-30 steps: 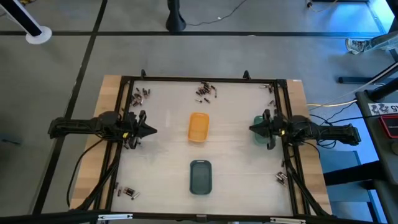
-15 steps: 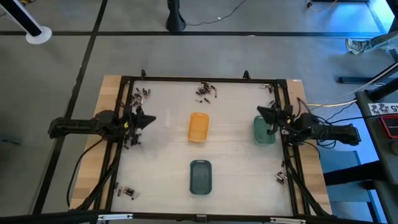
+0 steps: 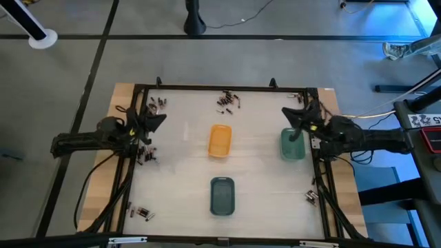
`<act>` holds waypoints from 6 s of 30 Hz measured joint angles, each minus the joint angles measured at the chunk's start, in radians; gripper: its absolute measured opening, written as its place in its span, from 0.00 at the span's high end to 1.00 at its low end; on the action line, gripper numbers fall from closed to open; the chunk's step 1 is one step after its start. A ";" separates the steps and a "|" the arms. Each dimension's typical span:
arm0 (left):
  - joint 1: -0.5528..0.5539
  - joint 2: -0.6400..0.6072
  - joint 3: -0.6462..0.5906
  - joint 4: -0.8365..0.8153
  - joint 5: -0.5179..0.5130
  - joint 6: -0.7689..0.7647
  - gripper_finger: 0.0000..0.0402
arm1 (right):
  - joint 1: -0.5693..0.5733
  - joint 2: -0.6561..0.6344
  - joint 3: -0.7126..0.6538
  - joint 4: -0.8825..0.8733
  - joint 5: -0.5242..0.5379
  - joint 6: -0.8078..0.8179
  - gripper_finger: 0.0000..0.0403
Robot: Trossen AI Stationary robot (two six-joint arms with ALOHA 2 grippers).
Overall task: Sort batteries
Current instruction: Put the black battery into the yellow bin, then adjust the yellow bin
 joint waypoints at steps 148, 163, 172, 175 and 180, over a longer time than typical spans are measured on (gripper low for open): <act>0.083 1.199 0.420 -0.128 0.176 -0.022 0.56 | -0.039 1.211 0.759 -0.679 -0.463 0.352 0.94; 0.046 1.367 0.420 0.111 0.177 -0.084 0.56 | -0.039 1.211 0.732 -0.666 -0.434 0.373 0.76; 0.046 1.366 0.420 0.107 0.177 -0.068 0.56 | -0.039 1.184 0.737 -0.668 -0.317 0.315 0.67; 0.046 1.365 0.420 0.084 0.177 -0.060 0.56 | -0.043 1.133 0.739 -0.708 -0.230 0.315 0.70; 0.045 1.365 0.420 -0.005 0.178 -0.075 0.56 | -0.092 1.093 0.690 -0.754 -0.220 0.347 0.95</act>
